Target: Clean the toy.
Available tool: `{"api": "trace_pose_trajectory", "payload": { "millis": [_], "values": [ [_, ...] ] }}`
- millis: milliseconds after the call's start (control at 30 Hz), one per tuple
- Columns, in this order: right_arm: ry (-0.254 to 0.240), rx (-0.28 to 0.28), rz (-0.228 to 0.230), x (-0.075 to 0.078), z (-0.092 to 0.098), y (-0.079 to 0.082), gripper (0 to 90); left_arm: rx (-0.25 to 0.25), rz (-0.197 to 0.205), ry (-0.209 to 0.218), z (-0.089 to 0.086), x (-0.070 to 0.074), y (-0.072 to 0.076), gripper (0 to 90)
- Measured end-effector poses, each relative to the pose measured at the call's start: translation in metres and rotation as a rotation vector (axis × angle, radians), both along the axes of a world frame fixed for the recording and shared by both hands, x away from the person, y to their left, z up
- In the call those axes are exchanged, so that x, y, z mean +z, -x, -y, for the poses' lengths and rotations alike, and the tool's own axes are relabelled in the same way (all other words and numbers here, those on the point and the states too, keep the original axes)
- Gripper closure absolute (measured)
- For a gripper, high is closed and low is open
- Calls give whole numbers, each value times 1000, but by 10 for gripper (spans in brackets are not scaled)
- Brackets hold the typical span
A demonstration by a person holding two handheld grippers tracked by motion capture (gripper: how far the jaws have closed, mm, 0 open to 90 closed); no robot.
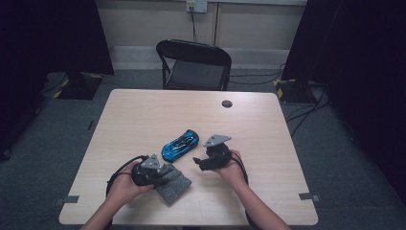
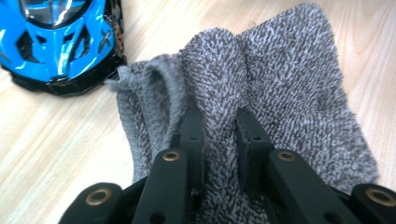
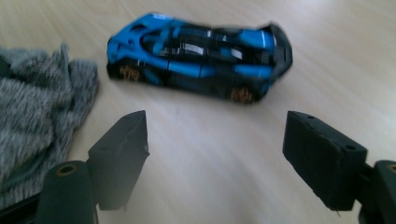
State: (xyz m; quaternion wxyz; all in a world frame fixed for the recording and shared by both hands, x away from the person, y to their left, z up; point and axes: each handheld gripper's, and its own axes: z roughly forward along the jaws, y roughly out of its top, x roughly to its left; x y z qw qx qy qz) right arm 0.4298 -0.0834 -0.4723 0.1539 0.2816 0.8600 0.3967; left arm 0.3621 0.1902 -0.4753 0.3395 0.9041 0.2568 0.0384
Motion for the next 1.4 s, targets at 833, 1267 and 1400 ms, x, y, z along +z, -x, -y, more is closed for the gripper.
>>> {"api": "trace_pose_trajectory", "payload": {
  "millis": [833,1267,1400],
  "values": [
    [61,110,-28,-10,-74,-52,141,207,-14,31,-61,7,-25,722],
    [78,99,-31,-8,-77,-50,159,267,17,-86,-45,1,-47,712],
    [82,102,-35,-8,-77,-51,165,309,38,-136,-46,3,-54,718]
  ]
}}
